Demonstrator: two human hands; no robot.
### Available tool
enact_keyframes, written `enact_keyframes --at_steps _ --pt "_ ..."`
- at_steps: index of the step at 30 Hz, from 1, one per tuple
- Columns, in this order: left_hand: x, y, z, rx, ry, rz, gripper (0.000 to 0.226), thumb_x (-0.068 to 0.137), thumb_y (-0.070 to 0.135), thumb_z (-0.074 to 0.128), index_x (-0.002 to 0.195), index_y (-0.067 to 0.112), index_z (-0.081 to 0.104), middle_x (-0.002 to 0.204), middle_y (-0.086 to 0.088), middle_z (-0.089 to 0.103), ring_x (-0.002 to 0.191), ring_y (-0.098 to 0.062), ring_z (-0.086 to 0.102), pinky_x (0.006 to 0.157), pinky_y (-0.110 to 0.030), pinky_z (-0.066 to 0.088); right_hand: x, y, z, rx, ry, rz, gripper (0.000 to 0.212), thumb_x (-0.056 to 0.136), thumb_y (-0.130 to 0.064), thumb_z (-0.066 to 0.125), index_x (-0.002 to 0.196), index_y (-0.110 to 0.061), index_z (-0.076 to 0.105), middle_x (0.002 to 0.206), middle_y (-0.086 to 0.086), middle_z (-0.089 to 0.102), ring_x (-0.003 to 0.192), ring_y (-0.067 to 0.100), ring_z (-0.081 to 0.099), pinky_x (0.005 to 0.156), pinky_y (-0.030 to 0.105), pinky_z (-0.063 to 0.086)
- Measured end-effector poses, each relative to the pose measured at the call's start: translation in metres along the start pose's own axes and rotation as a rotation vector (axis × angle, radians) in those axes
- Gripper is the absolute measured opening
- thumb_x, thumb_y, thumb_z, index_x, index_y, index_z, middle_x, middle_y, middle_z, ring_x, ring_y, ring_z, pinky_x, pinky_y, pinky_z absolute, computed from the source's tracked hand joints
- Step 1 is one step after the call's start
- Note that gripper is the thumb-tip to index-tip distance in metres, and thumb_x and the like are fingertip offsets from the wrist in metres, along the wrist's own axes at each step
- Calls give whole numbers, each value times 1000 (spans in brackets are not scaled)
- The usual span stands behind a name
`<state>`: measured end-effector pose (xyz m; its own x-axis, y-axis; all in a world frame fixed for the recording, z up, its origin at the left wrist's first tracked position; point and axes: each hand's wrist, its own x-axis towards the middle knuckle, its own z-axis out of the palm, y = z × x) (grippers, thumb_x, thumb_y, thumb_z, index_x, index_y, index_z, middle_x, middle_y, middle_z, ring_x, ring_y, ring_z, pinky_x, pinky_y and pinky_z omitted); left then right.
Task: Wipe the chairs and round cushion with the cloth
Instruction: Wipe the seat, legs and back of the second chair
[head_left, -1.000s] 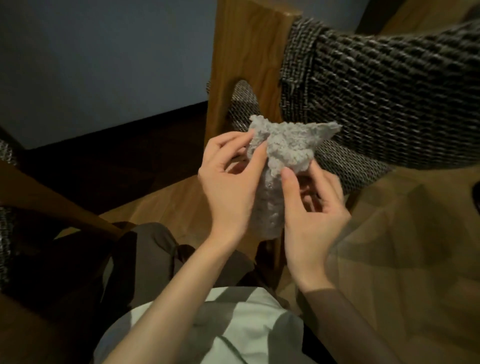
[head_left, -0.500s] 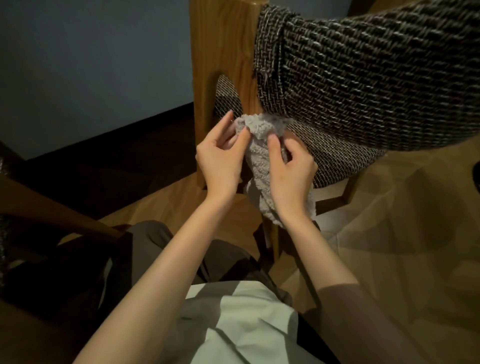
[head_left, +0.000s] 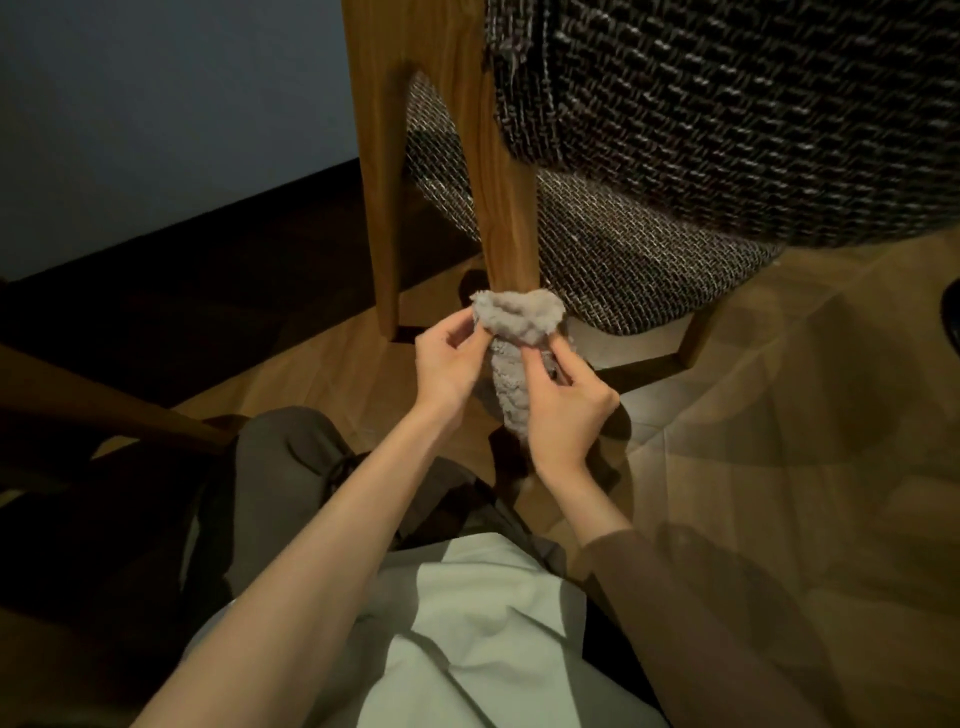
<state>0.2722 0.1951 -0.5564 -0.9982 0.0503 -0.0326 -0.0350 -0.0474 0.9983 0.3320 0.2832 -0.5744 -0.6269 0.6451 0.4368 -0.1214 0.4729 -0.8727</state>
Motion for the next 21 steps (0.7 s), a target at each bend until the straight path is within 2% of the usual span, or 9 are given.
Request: enact_keyframes --at_steps 2,4,7,9,12,14,19,21 --pt "1 -14 -1 36 -48 -36 28 94 10 57 120 2 64 111 -6 69 90 6 64 77 -12 51 -1 12 -6 65 -108 127 30 84 -22 74 112 -31 68 88 -29 70 86 -6 66 81 38 58" --pt "3 -24 -2 70 -95 -44 27 95 12 56 120 4 64 111 -4 69 94 2 64 80 -15 51 1 19 -10 62 -187 120 37 85 -24 72 114 -44 62 86 -36 66 85 -6 67 80 35 58" --pt "4 -35 -5 110 -168 -31 28 96 9 54 122 5 61 112 -4 67 98 -2 63 86 -18 51 1 33 -13 68 -262 147 36 86 -31 66 121 -37 59 88 -33 67 89 -2 68 81 33 57" --pt "4 -45 -6 151 -216 -56 31 96 8 53 126 0 59 119 -10 65 107 -12 62 91 -24 50 -1 47 -15 30 -332 185 28 89 -29 65 117 -28 66 89 -26 69 92 -1 67 83 31 57" --pt "1 -59 -5 147 -298 -117 33 97 8 50 128 -2 56 124 -15 62 114 -20 59 99 -33 47 -5 68 -20 8 -442 223 21 95 -20 59 112 -16 69 95 -10 70 90 -3 65 78 15 52" --pt "0 -66 -6 133 -358 -135 34 99 8 46 130 -2 53 126 -16 61 113 -18 57 97 -30 46 -9 78 -21 -17 -504 221 23 98 -18 53 116 -11 65 97 -6 68 89 0 63 75 8 47" --pt "-4 -87 -5 283 -507 -208 34 100 9 43 132 2 52 128 -12 59 117 -17 55 93 -18 43 -20 110 -26 -103 -645 308 19 100 -22 48 114 -18 60 102 -8 64 93 1 62 72 5 47" --pt "-3 -102 -2 400 -558 -261 32 100 8 43 130 1 54 127 -15 59 119 -23 54 96 -24 41 -26 127 -30 -103 -712 406 15 100 -23 48 111 -24 58 98 -15 64 92 -3 64 68 4 48"
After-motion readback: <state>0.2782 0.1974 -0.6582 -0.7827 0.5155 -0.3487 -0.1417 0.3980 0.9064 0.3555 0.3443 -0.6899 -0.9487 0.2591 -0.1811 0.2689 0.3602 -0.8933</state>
